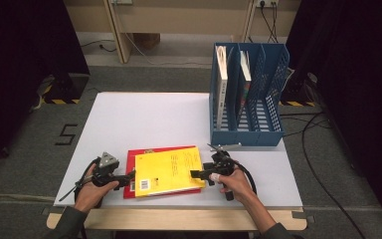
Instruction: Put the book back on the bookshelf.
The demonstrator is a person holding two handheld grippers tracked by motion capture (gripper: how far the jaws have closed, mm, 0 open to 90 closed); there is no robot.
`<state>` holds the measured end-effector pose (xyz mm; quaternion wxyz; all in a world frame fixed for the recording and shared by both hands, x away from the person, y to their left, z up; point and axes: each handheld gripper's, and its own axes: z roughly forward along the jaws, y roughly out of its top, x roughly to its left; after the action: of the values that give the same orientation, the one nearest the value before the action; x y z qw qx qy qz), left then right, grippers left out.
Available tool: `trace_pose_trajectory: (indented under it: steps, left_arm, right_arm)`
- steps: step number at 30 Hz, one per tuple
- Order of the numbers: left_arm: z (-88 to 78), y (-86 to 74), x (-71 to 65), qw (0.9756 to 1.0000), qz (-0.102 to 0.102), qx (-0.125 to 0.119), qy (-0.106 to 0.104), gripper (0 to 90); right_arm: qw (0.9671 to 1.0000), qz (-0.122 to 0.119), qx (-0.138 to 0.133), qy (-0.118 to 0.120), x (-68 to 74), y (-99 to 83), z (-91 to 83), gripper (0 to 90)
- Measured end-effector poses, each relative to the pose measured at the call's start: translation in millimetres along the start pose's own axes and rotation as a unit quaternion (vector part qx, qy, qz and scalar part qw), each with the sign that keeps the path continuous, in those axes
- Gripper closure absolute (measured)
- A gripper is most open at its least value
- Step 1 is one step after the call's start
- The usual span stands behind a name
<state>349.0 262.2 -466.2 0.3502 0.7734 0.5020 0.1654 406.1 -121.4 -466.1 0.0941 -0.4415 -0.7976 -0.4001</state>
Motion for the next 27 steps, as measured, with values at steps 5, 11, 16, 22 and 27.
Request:
trace_pose_trajectory:
  steps: [5,11,16,22,27]
  left_arm:
    - [1.5,0.6,-5.2,0.9999,0.006,-0.001,-0.015,31.5]
    - [1.5,0.3,-5.6,0.9999,0.006,-0.001,-0.015,31.8]
    - [1.3,0.5,-7.5,0.9999,0.009,-0.001,-0.013,33.6]
    - [0.8,0.7,-10.2,0.9997,0.014,-0.003,-0.018,41.8]
    - [0.3,0.7,-10.7,0.9997,0.018,-0.004,-0.014,42.5]
  right_arm:
    - [0.9999,0.011,-0.011,0.003,-0.9,-0.2,2.4,25.0]
    - [0.9998,0.012,-0.019,0.001,-3.1,-1.3,2.1,30.2]
    - [0.9994,0.022,-0.025,-0.004,-4.4,-3.3,-0.1,38.9]
    - [0.9966,0.047,-0.065,0.020,-8.2,-1.1,-9.7,52.5]
    - [0.9920,0.057,-0.098,0.055,-8.2,3.0,-17.8,58.2]
